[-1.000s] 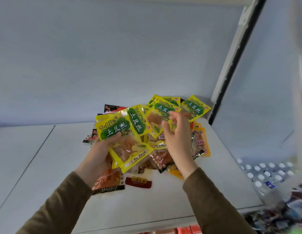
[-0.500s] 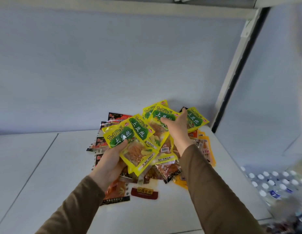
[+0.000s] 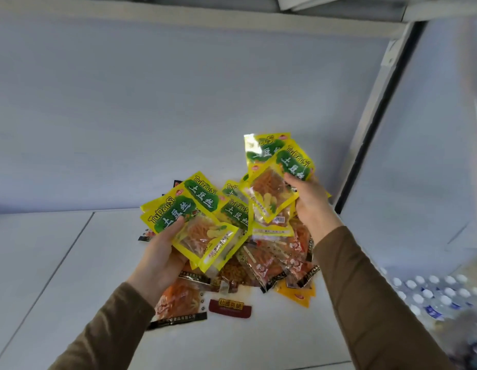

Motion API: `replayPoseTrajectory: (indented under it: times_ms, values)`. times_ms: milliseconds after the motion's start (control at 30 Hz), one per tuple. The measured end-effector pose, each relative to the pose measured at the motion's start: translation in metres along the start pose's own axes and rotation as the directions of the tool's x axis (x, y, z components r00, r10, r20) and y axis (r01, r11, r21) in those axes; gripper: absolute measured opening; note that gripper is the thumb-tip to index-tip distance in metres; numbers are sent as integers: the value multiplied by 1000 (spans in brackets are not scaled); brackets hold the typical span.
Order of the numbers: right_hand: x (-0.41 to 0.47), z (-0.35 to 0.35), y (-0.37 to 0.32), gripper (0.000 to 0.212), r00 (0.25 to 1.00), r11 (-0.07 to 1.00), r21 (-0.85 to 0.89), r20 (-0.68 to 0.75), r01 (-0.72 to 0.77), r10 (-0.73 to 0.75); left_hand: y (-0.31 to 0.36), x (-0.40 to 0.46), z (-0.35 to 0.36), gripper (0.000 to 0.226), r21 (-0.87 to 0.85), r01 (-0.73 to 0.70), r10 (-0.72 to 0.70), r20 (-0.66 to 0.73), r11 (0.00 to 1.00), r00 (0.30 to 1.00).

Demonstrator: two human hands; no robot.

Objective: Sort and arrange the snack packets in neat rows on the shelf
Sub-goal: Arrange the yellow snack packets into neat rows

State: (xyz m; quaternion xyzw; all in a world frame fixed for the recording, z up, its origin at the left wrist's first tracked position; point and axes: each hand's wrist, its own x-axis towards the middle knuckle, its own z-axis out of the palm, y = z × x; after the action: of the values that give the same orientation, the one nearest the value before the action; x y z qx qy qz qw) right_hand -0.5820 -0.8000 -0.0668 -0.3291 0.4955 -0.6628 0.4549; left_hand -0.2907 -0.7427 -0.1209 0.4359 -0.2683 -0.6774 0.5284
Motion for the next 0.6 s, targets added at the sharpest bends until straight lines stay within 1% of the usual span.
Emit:
replayPoseTrajectory:
  times_ms: [67,133,167,233,267,300,333,367,400,433,467,500,533,567,600]
  values:
    - [3,-5,-9,32,1000,996,93,3,-12,12,4,2,-3,40,0,1,-1,-21,1000,1000]
    - [5,-9,-18,28,999,976,214,29,-39,33,6,2,-3,38,-13,0,-1,-35,1000,999]
    - [5,-9,-22,29,998,962,269,49,-58,46,7,2,-2,36,-21,-2,1,-34,1000,999]
    - [-1,-6,-28,39,992,937,331,97,-109,81,7,1,0,34,-31,-3,3,-24,1000,1000]
    - [-6,-5,-28,46,989,936,334,126,-112,73,7,1,2,31,-32,1,-2,-18,999,1000]
    - [-14,-5,-28,56,984,947,302,168,-107,58,7,1,4,28,-32,9,-9,-8,999,1000]
    - [-21,-7,-25,64,979,961,249,190,-121,74,8,1,6,26,-34,17,-17,5,999,1000]
    - [-30,-8,-22,59,981,973,210,182,-99,60,8,-1,10,25,-35,23,-22,18,999,1000]
    - [-36,-8,-17,44,977,971,212,201,-115,72,8,-2,15,25,-34,26,-25,28,999,999]
    - [-38,-6,-11,28,981,969,208,168,-134,100,8,-3,19,27,-32,27,-26,34,999,999]
    - [-44,-2,-6,19,981,965,213,147,-156,126,8,-5,24,30,-34,30,-28,46,999,999]
    - [-50,5,-3,20,970,954,227,191,-195,153,8,-6,30,34,-36,37,-35,56,999,998]
    - [-57,11,-4,30,955,945,251,261,-210,143,8,-8,35,36,-43,43,-40,72,998,997]
    - [-63,21,-3,53,946,948,252,303,-197,116,8,-8,39,38,-52,42,-37,86,998,996]
    - [-68,31,1,68,946,965,200,308,-170,102,8,-8,44,39,-65,34,-28,96,997,995]
